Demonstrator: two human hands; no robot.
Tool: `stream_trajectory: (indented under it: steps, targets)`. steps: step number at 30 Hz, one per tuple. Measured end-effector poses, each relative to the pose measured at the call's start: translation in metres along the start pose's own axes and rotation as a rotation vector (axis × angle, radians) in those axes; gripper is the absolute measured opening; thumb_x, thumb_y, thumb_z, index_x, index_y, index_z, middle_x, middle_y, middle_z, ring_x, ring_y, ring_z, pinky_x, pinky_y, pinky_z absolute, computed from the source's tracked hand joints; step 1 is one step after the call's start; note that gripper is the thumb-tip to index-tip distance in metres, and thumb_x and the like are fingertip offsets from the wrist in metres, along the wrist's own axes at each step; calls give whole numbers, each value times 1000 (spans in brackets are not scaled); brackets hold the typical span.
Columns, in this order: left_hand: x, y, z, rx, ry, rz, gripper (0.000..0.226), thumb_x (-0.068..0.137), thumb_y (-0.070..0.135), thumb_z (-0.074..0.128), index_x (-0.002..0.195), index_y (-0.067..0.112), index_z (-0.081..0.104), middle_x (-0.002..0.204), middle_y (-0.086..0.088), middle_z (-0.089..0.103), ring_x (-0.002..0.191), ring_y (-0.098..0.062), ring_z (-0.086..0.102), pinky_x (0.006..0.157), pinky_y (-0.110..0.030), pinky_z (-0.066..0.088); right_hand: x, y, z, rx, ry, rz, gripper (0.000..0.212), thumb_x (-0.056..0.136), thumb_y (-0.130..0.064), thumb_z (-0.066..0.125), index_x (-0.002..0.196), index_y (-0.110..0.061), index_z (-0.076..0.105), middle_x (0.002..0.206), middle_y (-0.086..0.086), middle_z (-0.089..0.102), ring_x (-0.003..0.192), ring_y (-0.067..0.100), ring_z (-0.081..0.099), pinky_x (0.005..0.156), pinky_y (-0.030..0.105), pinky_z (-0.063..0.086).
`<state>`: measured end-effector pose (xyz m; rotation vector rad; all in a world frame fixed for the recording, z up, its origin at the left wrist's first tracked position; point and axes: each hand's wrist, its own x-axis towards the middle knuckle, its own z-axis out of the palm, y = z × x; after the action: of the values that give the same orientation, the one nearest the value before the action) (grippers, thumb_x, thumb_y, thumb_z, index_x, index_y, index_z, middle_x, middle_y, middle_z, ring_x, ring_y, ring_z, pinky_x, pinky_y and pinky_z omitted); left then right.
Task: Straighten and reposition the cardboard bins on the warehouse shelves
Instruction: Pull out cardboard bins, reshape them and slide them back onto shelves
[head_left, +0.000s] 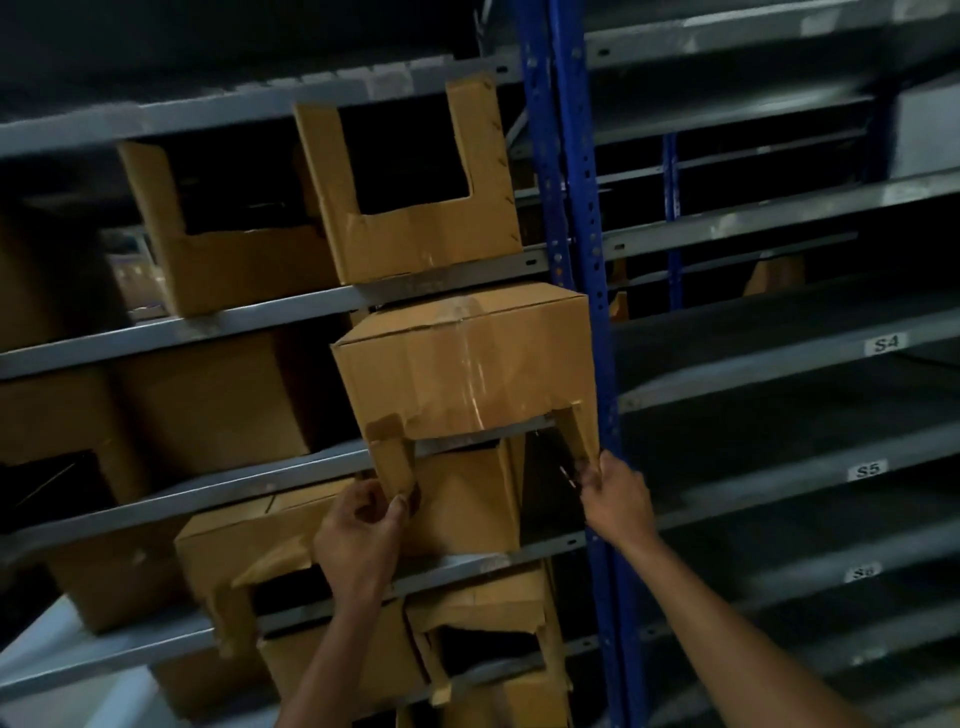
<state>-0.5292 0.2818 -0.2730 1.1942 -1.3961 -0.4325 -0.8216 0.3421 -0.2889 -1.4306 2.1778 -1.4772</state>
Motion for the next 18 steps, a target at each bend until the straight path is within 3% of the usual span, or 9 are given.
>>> stream_trajectory:
  steps: [3,6,9,13,16,18]
  targets:
    - [-29,28,-34,50,-70,24,34,91,46,79,117,39,57,93,23,62,83,-5,66,66,-30,52,-50,5,-30,64,-9,28,21,105,-18,51,86,-24,59,76,1,65,66,15,66,57,35,52]
    - [-44,46,-52,136,-121,55,21,89,55,69,103,43,60,92,12,67,83,-15,67,71,-37,56,-95,7,-64,98,-38,26,22,106,-21,50,88,-22,62,71,3,67,57,14,65,51,34,50]
    - [-67,66,-69,33,-134,-12,5,88,41,68,90,36,67,97,4,68,89,-26,67,79,-45,57,-133,3,-94,113,-71,-44,24,108,-28,50,88,-22,63,71,4,67,59,13,64,55,36,52]
    - [-124,93,-93,-100,-151,-59,6,93,34,66,90,29,69,76,0,73,75,-29,73,65,-45,60,-176,4,-125,149,-48,-42,18,106,-27,54,92,-25,65,80,2,72,67,11,69,62,33,56]
    - [-173,115,-109,-106,-80,-59,15,96,25,68,81,26,67,71,-4,71,68,-27,71,62,-41,57,-210,21,-145,257,-102,-28,14,105,-23,55,99,-26,67,91,0,74,83,19,74,78,48,63]
    - [-208,134,-119,-79,-5,-43,21,97,16,67,76,20,64,67,-6,66,65,-27,65,60,-36,50,-233,33,-163,311,-123,-55,15,105,-19,55,100,-26,68,93,0,74,87,22,74,80,53,62]
